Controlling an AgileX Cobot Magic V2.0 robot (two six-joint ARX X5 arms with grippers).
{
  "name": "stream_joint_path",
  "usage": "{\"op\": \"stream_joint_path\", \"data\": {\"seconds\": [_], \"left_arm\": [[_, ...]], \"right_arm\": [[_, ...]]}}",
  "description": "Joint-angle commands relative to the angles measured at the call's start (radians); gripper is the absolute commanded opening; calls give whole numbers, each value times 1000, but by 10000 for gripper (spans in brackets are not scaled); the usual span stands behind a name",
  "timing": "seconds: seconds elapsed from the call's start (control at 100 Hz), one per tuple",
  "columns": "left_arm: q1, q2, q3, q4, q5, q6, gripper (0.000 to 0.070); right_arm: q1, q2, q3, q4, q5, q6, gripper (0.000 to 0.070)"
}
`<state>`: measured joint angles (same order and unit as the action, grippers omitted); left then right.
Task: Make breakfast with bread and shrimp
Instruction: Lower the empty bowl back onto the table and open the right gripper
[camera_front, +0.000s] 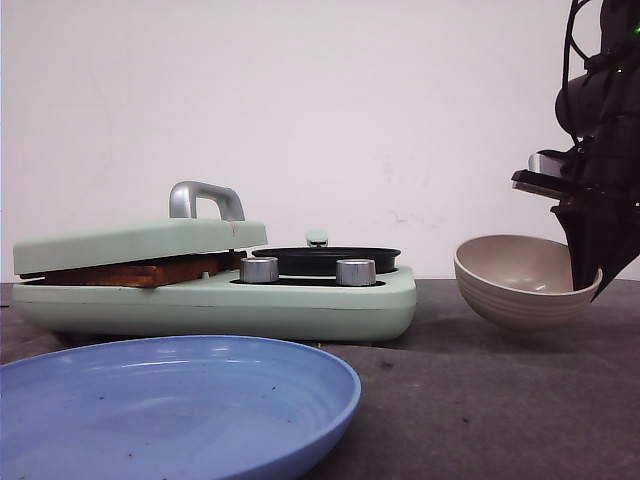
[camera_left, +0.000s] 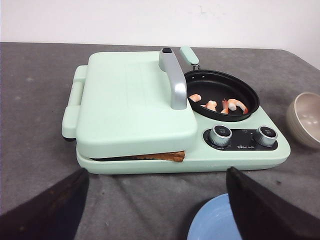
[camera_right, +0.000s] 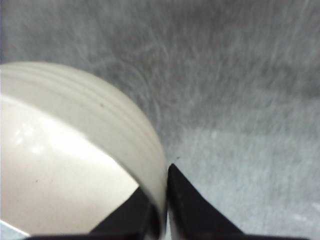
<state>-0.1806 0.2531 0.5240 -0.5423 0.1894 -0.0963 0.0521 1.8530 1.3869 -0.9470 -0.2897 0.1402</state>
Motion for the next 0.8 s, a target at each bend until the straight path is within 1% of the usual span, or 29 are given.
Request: {"op": "stream_joint_path", "data": {"seconds": [0.0, 0.49, 0.57, 0.65, 0.79], "left_arm": [[0, 1, 9, 12, 6, 2, 470], [0, 1, 9, 12, 6, 2, 470], [0, 1, 9, 12, 6, 2, 470], [0, 1, 9, 12, 6, 2, 470], [0, 1, 9, 12, 6, 2, 470]], "right_arm": [[3, 19, 19, 0, -10, 9, 3], [3, 19, 19, -19, -18, 9, 7], [3, 19, 19, -21, -18, 7, 29], [3, 19, 19, -23, -18, 6, 86], [3, 19, 19, -23, -18, 6, 99]]}}
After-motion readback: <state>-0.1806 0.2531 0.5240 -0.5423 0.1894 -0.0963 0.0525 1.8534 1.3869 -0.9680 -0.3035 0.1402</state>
